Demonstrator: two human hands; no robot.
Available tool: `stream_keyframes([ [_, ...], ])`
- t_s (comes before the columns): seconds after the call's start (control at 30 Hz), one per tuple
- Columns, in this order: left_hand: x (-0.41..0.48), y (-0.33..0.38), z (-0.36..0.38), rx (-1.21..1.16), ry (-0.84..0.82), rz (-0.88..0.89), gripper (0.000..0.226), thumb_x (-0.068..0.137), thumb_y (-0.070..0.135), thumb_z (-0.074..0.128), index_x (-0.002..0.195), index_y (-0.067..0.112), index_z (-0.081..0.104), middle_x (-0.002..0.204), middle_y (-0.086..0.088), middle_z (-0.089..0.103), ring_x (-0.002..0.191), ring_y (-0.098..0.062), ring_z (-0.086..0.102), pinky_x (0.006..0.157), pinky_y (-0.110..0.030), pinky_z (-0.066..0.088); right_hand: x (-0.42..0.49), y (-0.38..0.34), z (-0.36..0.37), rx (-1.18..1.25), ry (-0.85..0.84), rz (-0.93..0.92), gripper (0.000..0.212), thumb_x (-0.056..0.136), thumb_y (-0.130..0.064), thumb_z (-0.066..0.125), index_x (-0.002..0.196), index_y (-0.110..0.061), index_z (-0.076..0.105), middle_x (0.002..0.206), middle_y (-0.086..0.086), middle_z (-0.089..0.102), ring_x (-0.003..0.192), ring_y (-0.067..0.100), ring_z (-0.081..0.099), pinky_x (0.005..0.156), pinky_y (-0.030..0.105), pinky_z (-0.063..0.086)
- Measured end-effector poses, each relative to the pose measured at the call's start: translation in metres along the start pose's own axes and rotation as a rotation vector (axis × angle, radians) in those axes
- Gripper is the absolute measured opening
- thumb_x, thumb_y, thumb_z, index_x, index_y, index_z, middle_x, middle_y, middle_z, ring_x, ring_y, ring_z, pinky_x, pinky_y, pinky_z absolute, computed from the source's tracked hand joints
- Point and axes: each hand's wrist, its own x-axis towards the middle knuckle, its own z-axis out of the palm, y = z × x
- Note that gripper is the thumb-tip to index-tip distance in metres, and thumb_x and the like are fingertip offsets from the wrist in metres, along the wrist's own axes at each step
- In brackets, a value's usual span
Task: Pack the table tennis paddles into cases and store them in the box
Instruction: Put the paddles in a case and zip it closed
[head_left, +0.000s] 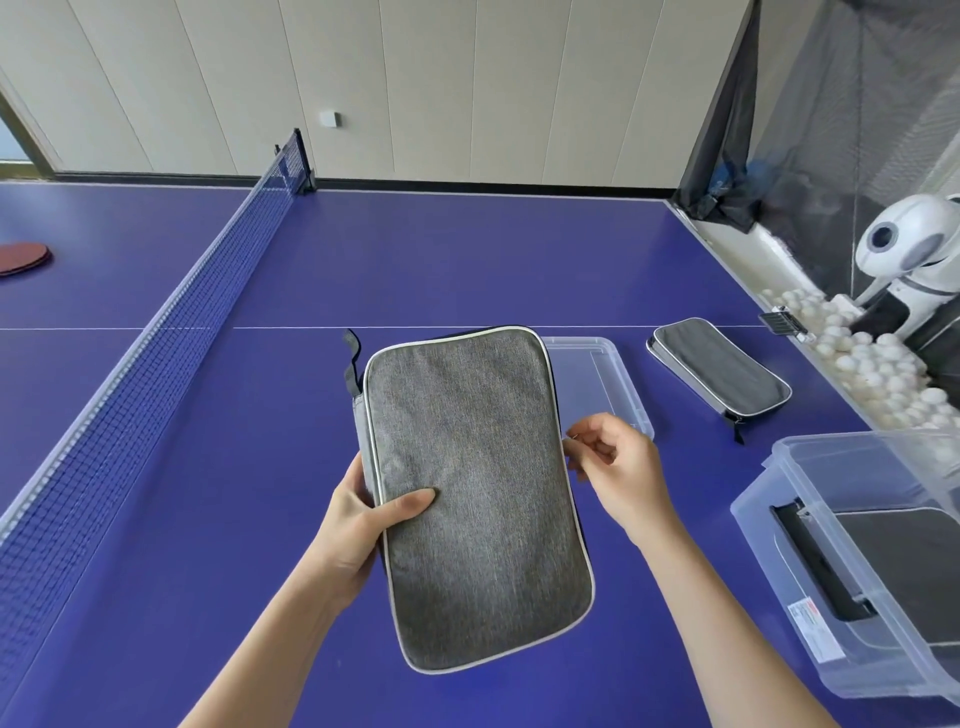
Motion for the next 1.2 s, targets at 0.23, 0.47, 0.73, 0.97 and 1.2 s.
stream_keyframes([
  [0.23,0.002,0.007,0.004,0.069,-0.062,0.059,0.075,0.040,0.026,0.096,0.107,0.029,0.065,0.112,-0.006,0.071,0.102,-0.024,0.069,0.074,-0.029,0.058,0.005,-0.009,-0.007,0.025,-0.018,0.037,0.021,0.082,0.008,0.064,0.076,-0.012,0.062,0.056,-0.005,0.063,0.047,0.006,0.057,0.046,0.016,0.045],
  [0.47,0.004,0.016,0.003,0.171,-0.097,0.140,0.064,0.046,0.015,0.091,0.104,0.025,0.065,0.104,-0.009,0.073,0.095,-0.025,0.071,0.071,-0.029,0.058,0.001,-0.002,-0.017,0.022,-0.105,0.253,0.020,0.079,0.013,0.050,0.079,-0.004,0.061,0.055,0.001,0.064,0.047,0.016,0.051,0.053,0.024,0.045],
  [0.73,0.002,0.013,-0.005,0.225,-0.123,0.104,0.064,0.046,0.017,0.092,0.104,0.026,0.065,0.102,-0.011,0.073,0.096,-0.028,0.070,0.072,-0.030,0.057,-0.016,0.003,-0.033,-0.067,-0.413,0.405,0.008,0.085,0.002,0.060,0.083,0.006,0.066,0.059,0.006,0.063,0.051,0.013,0.054,0.051,0.020,0.044],
  [0.97,-0.006,0.013,-0.013,0.278,-0.180,0.049,0.069,0.048,0.015,0.091,0.111,0.025,0.064,0.109,-0.010,0.071,0.101,-0.026,0.069,0.074,-0.028,0.057,-0.030,0.004,-0.038,0.025,-0.657,0.611,0.021,0.090,-0.004,0.049,0.069,-0.004,0.052,0.057,0.009,0.052,0.048,0.017,0.042,0.040,0.020,0.021],
  [1.2,-0.012,0.008,-0.014,0.276,-0.163,0.032,0.069,0.050,0.008,0.088,0.111,0.022,0.062,0.107,-0.008,0.071,0.100,-0.025,0.069,0.072,-0.026,0.057,-0.036,0.011,-0.033,0.182,-0.424,0.535,0.022,0.089,0.004,0.049,0.072,0.001,0.062,0.057,0.013,0.059,0.046,0.016,0.048,0.040,0.020,0.026],
])
